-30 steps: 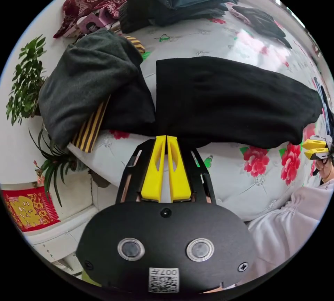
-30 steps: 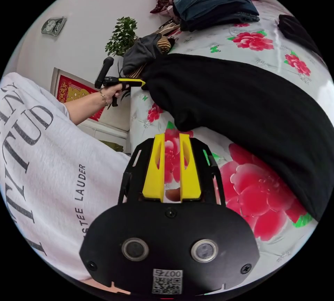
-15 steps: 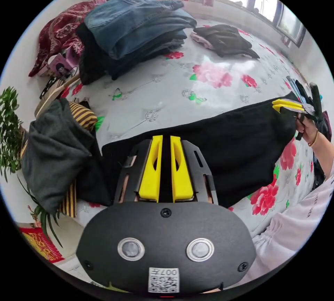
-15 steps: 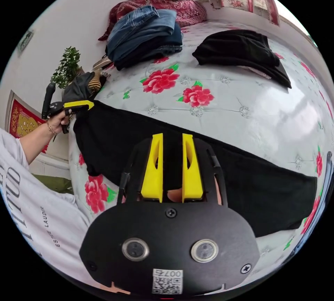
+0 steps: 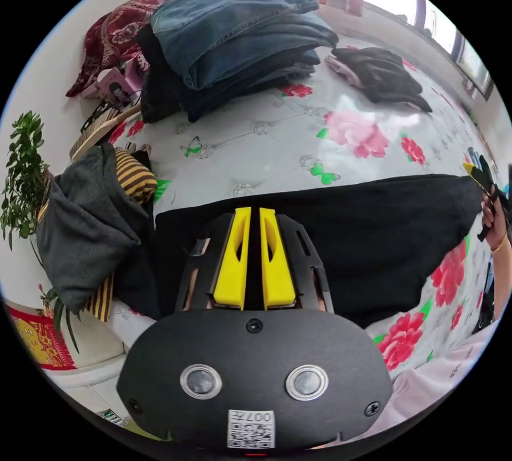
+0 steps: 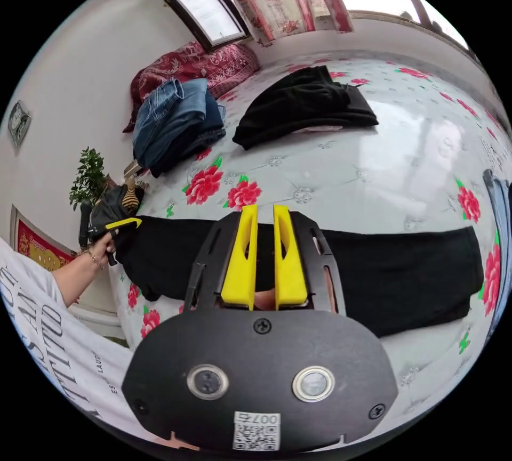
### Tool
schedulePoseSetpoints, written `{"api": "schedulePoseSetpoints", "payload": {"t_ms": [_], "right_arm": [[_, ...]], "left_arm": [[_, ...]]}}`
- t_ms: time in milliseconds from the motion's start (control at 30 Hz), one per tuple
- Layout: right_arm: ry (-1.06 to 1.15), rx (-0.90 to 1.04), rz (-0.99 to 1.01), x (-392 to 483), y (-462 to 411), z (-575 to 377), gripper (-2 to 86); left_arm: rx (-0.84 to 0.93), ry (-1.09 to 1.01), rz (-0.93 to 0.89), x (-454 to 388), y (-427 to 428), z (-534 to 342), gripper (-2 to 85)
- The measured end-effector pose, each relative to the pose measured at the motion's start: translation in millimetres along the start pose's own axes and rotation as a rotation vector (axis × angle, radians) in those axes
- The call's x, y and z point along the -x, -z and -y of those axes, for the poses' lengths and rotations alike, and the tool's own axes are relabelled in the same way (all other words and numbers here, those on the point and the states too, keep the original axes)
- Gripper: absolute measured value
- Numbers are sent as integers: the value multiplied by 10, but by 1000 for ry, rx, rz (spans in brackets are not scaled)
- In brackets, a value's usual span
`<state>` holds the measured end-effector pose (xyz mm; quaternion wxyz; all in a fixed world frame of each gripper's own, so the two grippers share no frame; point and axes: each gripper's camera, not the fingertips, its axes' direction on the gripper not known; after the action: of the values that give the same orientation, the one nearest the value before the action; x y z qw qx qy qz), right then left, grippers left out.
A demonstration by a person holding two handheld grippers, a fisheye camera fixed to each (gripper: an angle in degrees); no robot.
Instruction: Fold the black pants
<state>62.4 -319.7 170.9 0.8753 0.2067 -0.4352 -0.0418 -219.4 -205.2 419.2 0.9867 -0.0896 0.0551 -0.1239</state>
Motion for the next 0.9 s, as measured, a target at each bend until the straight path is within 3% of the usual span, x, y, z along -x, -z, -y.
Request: {"api": "schedulePoseSetpoints", "payload": {"t_ms": [133, 267, 367, 500, 633, 800, 900], "right_arm": [[-171, -35, -146, -489, 515, -470, 42], [-431, -99, -244, -1060, 924, -804, 55], [-531, -176, -285, -1318, 1087, -810, 55], [-591, -160, -308, -1634, 1000, -669, 42], [-565, -55, -361, -1727, 814, -571, 19], [-455, -251, -330, -1504, 1304, -688, 2], [-530, -214, -275, -1704, 1229, -892, 3]], "left_arm": [[-85, -291, -135, -682, 404, -295, 69], [5, -479, -188, -1350, 274, -567, 76], [126, -497, -147, -1452, -37, -596, 66], [169, -420, -247, -1217, -110, -440, 35], [174, -298, -309, -1005, -50, -295, -1], [56, -340, -269, -893, 356, -238, -6], [112, -375, -257, -883, 204, -289, -6]]}}
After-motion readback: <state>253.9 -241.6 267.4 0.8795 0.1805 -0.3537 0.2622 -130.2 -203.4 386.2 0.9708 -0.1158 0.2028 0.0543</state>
